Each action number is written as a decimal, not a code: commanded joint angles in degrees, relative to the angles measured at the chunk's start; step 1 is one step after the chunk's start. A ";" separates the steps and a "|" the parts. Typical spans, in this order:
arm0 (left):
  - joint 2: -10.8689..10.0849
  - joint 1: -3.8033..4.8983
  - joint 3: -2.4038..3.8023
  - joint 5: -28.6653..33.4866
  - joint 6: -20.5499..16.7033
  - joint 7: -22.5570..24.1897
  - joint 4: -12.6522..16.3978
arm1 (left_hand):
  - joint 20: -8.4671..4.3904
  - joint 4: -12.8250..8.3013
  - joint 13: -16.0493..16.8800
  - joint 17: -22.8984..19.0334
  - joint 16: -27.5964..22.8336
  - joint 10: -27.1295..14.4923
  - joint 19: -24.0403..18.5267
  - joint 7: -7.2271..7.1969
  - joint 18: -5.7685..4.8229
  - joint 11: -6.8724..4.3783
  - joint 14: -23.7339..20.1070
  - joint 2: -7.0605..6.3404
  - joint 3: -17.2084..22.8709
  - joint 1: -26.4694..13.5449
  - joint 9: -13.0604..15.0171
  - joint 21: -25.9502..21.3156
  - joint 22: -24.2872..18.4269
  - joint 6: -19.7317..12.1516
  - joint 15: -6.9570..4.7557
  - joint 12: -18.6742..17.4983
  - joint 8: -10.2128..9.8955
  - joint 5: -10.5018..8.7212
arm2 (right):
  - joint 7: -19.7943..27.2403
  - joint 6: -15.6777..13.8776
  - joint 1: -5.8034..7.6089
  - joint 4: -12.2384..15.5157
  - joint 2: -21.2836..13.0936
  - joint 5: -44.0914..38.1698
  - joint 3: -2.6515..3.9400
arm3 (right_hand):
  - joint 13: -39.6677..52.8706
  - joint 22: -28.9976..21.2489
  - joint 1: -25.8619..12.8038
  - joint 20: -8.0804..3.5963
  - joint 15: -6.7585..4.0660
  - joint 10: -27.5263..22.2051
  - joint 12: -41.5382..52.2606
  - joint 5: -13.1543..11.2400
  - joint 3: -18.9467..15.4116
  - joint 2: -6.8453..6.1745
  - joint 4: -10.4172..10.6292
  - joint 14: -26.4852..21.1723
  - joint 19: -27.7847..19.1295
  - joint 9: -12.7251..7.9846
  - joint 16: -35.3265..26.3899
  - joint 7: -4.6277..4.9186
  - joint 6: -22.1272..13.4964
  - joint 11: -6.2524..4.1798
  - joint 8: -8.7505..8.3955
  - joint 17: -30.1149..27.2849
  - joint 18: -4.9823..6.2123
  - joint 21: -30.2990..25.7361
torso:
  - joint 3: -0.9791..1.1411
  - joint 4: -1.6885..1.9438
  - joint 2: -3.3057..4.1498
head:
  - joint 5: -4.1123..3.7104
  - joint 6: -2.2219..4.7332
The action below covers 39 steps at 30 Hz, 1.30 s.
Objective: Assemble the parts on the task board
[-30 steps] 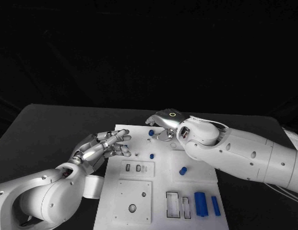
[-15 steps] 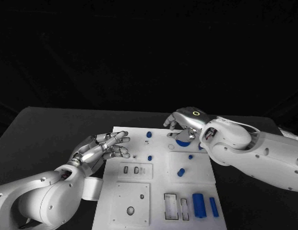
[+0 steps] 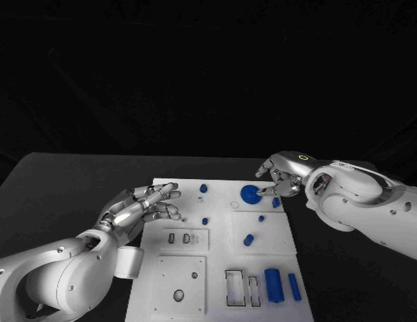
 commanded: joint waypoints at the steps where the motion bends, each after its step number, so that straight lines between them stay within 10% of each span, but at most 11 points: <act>1: 0.20 0.06 0.03 0.25 1.19 0.19 -0.06 | 0.15 0.03 -0.06 0.10 0.08 -0.50 -0.38 0.21 0.53 0.06 -0.49 -0.21 0.19 0.56 -0.08 0.34 0.05 -0.31 0.07 -0.31 -0.15 -0.12 | -2.13 3.83 -0.04 -0.44 0.21 1.81 0.04 | 6.27 1.05 1.10 0.48 0.62 1.22 5.63 0.09 -0.83 0.22 1.46 4.37 0.20 -0.01 0.66 0.19 -0.55 0.17 -0.08 6.34 -1.27 0.79 | -0.04 0.07 0.03 | -0.13 -0.08; 39: 0.49 0.05 0.03 0.25 1.37 -0.07 -0.53 | 0.15 0.03 -0.06 0.10 0.08 -0.50 -0.38 0.21 0.53 0.06 -0.49 -0.21 0.19 0.56 -0.08 0.34 0.05 -0.31 0.07 -0.31 -0.15 -0.12 | -1.57 5.68 -1.09 -3.81 4.48 1.52 0.03 | 27.34 6.65 3.97 0.82 0.81 10.15 26.21 2.18 -0.74 2.94 3.07 5.31 1.51 0.43 3.20 0.21 1.28 0.34 1.81 11.69 -2.18 4.12 | -0.17 0.22 0.04 | 0.04 -0.56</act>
